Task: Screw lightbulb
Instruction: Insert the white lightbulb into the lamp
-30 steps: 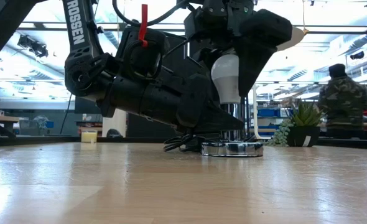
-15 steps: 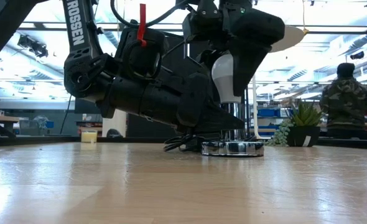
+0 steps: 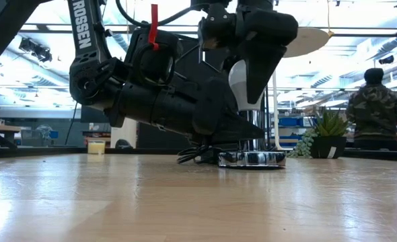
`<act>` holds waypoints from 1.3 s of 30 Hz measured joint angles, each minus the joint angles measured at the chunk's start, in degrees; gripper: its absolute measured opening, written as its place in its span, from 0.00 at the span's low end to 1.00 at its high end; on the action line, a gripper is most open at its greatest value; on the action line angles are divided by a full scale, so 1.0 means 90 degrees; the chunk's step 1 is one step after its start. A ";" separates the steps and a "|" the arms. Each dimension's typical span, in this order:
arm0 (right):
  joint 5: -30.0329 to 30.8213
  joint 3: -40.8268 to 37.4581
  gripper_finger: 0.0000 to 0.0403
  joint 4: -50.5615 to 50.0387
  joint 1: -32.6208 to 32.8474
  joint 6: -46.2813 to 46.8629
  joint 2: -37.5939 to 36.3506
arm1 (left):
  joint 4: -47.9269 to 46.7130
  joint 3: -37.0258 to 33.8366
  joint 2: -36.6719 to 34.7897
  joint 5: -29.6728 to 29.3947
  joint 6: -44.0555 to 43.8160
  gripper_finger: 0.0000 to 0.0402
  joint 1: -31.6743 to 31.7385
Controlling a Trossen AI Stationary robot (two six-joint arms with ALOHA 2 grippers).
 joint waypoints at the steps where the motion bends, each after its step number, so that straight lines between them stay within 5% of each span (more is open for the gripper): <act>1: 0.0006 0.0000 0.91 -0.0005 0.0002 0.0114 0.0000 | -0.0003 0.0000 -0.0002 0.0000 0.0003 0.47 0.0000; 14: -0.0014 0.0000 0.62 0.0183 0.0005 0.1041 0.0000 | -0.0018 0.0002 -0.0005 0.0002 0.0033 0.47 0.0000; 24: 0.0112 0.0002 0.70 0.0136 -0.0038 0.2343 0.0000 | -0.0047 0.0012 -0.0012 0.0002 -0.0008 0.47 0.0000; 34: 0.0120 0.0002 0.64 0.0134 -0.0066 0.4340 0.0000 | -0.0057 0.0012 -0.0012 -0.0010 -0.0011 0.47 0.0000; 39: -0.0087 0.0002 0.71 0.0157 -0.0066 0.4646 -0.0002 | -0.0059 0.0012 -0.0012 -0.0004 -0.0013 0.47 -0.0035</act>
